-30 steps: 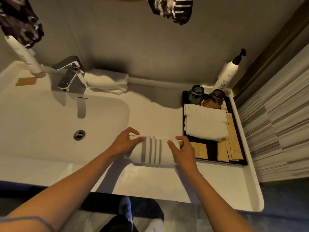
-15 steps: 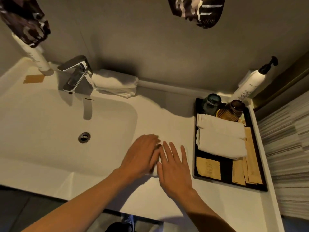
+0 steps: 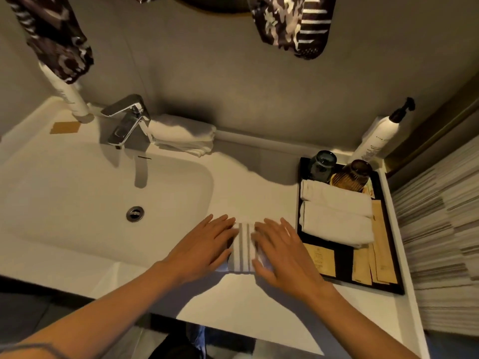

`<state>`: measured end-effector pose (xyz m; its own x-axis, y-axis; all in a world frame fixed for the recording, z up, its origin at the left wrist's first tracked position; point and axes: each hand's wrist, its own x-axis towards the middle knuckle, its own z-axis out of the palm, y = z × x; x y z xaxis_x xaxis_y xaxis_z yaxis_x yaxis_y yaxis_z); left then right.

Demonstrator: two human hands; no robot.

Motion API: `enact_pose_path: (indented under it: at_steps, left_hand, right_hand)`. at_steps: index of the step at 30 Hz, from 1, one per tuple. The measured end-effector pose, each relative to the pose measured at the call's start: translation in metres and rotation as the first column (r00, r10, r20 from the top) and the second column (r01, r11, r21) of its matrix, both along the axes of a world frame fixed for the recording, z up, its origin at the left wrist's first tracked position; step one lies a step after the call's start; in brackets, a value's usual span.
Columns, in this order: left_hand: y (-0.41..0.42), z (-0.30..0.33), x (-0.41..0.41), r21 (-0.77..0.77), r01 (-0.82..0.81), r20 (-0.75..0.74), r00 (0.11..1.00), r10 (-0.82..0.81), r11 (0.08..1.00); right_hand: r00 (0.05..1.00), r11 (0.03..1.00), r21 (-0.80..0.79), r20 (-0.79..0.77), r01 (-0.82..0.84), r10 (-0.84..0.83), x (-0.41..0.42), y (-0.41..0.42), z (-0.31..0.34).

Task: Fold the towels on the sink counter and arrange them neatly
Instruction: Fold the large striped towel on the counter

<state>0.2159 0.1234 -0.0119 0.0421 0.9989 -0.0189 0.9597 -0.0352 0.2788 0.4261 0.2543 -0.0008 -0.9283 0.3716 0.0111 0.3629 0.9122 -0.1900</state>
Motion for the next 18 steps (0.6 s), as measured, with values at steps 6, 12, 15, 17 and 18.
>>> enact_pose_path:
  at_steps: [6,12,15,17,18]
  left_hand:
    - [-0.019,-0.033,0.003,-0.082,0.072,-0.151,0.985,-0.084,0.994]
    - [0.052,-0.044,-0.049,-0.006,-0.202,-0.023,0.979,0.202,0.979]
    - [0.082,-0.036,-0.064,0.100,-0.279,0.061,0.960,0.274,0.955]
    - [0.082,-0.031,-0.071,0.205,-0.247,0.156,0.963,0.218,0.947]
    - [0.080,-0.035,-0.076,0.246,-0.205,0.192,0.968,0.160,0.947]
  right_hand:
    - [0.976,0.994,0.096,0.217,-0.044,0.022,-0.008,-0.017,-0.037]
    - [0.971,0.974,0.145,0.141,0.175,-0.195,-0.086,0.040,-0.048]
    - [0.943,0.930,0.238,0.114,0.279,-0.313,-0.139,0.082,-0.045]
    - [0.893,0.897,0.216,0.156,0.386,-0.422,-0.171,0.103,-0.035]
    - [0.877,0.880,0.197,0.136,0.433,-0.462,-0.186,0.115,-0.035]
